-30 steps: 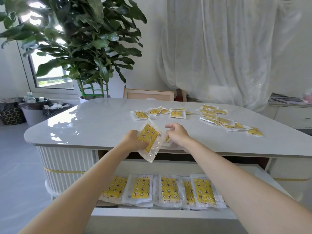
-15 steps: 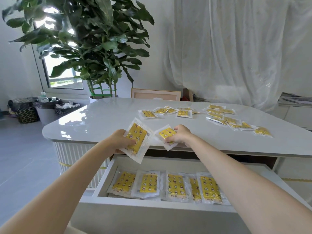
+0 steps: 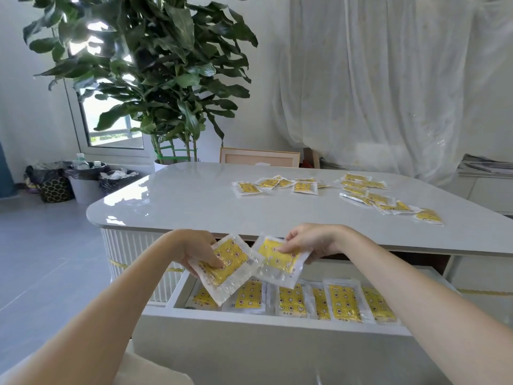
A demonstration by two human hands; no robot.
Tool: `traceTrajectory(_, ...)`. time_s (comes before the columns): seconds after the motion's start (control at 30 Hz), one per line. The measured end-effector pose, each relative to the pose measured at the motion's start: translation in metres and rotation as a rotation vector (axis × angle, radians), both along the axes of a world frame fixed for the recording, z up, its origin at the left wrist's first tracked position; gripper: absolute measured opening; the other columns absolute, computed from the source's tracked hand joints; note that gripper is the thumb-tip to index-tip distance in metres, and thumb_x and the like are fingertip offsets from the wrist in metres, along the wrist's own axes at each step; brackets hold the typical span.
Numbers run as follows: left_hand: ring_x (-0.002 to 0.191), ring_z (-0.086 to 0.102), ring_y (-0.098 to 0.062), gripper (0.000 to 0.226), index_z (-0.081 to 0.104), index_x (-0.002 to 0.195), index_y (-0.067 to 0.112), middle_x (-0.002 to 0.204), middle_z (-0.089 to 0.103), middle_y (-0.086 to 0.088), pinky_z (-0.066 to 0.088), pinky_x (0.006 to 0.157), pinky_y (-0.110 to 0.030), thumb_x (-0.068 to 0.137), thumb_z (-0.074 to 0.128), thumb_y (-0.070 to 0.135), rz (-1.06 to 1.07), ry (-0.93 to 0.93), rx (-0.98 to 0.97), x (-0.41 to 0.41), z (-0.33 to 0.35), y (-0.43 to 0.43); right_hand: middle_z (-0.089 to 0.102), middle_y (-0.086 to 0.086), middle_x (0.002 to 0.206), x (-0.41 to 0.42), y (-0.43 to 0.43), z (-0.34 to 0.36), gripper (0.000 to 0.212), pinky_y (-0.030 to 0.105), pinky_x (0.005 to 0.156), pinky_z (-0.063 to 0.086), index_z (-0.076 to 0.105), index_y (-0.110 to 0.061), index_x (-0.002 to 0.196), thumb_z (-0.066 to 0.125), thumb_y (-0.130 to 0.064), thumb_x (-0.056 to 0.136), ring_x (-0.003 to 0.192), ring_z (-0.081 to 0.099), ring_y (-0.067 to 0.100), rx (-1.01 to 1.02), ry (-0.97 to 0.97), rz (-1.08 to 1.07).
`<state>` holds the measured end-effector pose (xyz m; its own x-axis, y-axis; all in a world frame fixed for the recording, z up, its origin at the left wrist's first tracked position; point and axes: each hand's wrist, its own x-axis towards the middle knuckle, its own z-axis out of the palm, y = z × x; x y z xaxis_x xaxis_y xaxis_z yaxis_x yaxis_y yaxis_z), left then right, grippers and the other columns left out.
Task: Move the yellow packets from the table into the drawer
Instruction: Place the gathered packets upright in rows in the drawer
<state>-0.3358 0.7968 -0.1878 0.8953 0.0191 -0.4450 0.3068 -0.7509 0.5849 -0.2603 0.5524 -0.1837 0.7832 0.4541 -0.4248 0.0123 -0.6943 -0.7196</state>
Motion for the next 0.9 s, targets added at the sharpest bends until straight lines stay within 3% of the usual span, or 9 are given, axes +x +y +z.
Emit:
traceTrajectory(0.1,0.088,0.065,-0.018,0.017,0.056,0.105,0.013,0.099,0.065,-0.002,0.058,0.071,-0.026,0.09,0.063,0.014,0.002,0.04,0.039,-0.002,-0.005,-0.002,0.064,-0.004,0.082,-0.006,-0.006,-0.001,0.014,0.016,0.054,0.051,0.067,-0.015,0.099,0.067,-0.025,0.089,0.065,0.057,0.007,-0.168,0.101,0.12)
traceTrajectory(0.2,0.1,0.064,-0.023,0.031,0.054,0.118,0.009,0.114,0.063,-0.008,0.059,0.072,-0.029,0.088,0.064,0.01,0.046,0.064,0.079,0.002,-0.016,-0.002,0.066,-0.002,0.084,-0.004,-0.008,-0.012,0.016,0.016,0.051,0.052,0.067,-0.011,0.102,0.065,-0.022,0.091,0.063,0.061,0.006,-0.197,0.17,0.069)
traceTrajectory(0.3,0.11,0.062,-0.026,0.038,0.05,0.126,0.009,0.124,0.059,-0.01,0.058,0.072,-0.031,0.09,0.06,0.006,0.105,0.1,0.105,0.007,-0.03,-0.005,0.072,0.004,0.087,-0.001,-0.01,-0.032,0.018,0.02,0.052,0.055,0.064,-0.006,0.105,0.062,-0.018,0.093,0.069,0.07,0.011,-0.163,0.241,-0.047)
traceTrajectory(0.47,0.117,0.057,-0.028,0.043,0.042,0.132,0.006,0.133,0.051,-0.014,0.056,0.074,-0.033,0.092,0.056,0.002,0.228,0.14,0.111,0.02,-0.051,-0.009,0.074,0.011,0.092,0.01,-0.012,-0.055,0.024,0.03,0.069,0.06,0.059,0.001,0.115,0.056,-0.012,0.096,0.076,0.073,0.018,0.003,0.362,-0.208)
traceTrajectory(0.57,0.118,0.056,-0.03,0.045,0.043,0.133,0.007,0.136,0.046,-0.015,0.057,0.064,-0.033,0.09,0.056,-0.001,0.274,0.179,0.094,0.029,-0.061,-0.008,0.073,0.015,0.097,0.015,-0.014,-0.06,0.032,0.032,0.065,0.061,0.055,0.003,0.124,0.057,-0.01,0.095,0.077,0.074,0.021,0.037,0.372,-0.236)
traceTrajectory(0.63,0.119,0.055,-0.031,0.046,0.044,0.132,0.008,0.137,0.045,-0.015,0.057,0.061,-0.035,0.09,0.055,-0.004,0.291,0.196,0.084,0.037,-0.07,-0.005,0.072,0.016,0.103,0.018,-0.014,-0.064,0.032,0.033,0.073,0.061,0.055,0.003,0.124,0.057,-0.01,0.095,0.083,0.073,0.022,0.053,0.374,-0.237)
traceTrajectory(0.73,0.121,0.054,-0.028,0.047,0.04,0.137,0.006,0.139,0.046,-0.014,0.056,0.083,-0.035,0.093,0.054,0.003,0.303,0.226,0.151,0.04,-0.078,-0.011,0.071,0.016,0.106,0.02,-0.014,-0.07,0.03,0.034,0.079,0.058,0.056,0.002,0.122,0.057,-0.01,0.095,0.089,0.071,0.023,0.08,0.382,-0.236)
traceTrajectory(0.8,0.127,0.05,-0.024,0.054,0.03,0.143,0.004,0.143,0.042,-0.013,0.047,0.099,-0.03,0.096,0.053,0.016,0.268,0.147,0.335,0.04,-0.081,-0.017,0.071,0.016,0.106,0.022,-0.015,-0.074,0.029,0.033,0.077,0.059,0.057,0.002,0.121,0.057,-0.009,0.094,0.088,0.072,0.023,0.101,0.388,-0.246)
traceTrajectory(0.9,0.133,0.043,-0.025,0.062,0.023,0.146,0.002,0.148,0.035,-0.012,0.039,0.108,-0.031,0.096,0.052,0.022,0.143,0.046,0.523,0.04,-0.079,-0.024,0.072,0.016,0.102,0.023,-0.015,-0.076,0.027,0.032,0.074,0.059,0.057,0.002,0.119,0.057,-0.009,0.094,0.084,0.072,0.022,0.113,0.389,-0.249)
